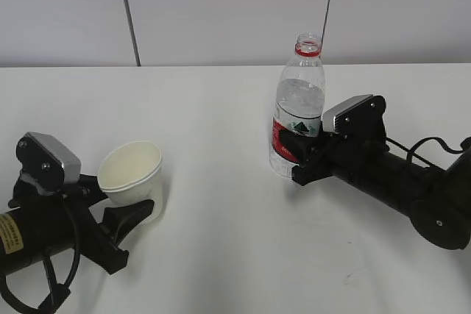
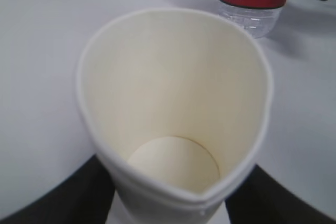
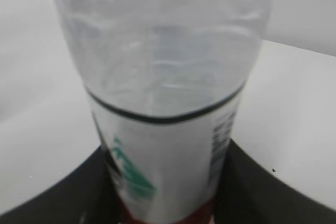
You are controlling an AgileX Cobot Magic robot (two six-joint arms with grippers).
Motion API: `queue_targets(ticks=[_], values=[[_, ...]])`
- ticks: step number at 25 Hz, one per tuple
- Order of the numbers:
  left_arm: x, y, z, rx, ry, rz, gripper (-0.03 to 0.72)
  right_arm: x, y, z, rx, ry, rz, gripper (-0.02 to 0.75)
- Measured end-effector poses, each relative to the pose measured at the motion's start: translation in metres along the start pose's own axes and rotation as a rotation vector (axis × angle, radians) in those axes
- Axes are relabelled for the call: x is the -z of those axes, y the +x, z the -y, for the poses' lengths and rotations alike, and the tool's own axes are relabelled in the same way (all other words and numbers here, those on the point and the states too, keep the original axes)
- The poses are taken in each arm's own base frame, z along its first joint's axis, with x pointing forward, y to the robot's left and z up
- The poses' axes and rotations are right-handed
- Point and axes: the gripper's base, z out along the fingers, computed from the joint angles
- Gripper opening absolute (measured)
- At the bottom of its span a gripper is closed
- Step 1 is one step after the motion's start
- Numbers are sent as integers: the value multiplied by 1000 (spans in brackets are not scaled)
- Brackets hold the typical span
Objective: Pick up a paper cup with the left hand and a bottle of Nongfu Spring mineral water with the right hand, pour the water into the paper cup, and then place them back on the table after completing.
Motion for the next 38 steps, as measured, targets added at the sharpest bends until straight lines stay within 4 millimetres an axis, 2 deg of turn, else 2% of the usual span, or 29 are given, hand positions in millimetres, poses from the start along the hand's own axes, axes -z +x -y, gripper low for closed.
queue_targets(ticks=[7,14,18,25,31,38], values=[[0,0,3,-14,30,-2,393,0,0,0,13,0,1,307],[0,0,6,12,64,-5,393,0,-1,0,167,0,4,305],[-7,-7,3,10,81,26,393,0,-10,-1,234,-23,-7,304],[-21,-24,4,-33,182,79,393,-6,-35,-6,375,-129,71,304],[-30,-25,3,-37,221,16,393,-13,-43,-9,522,-198,118,303],[-30,-21,4,-11,240,-46,393,-20,-52,-6,691,-190,160,302]])
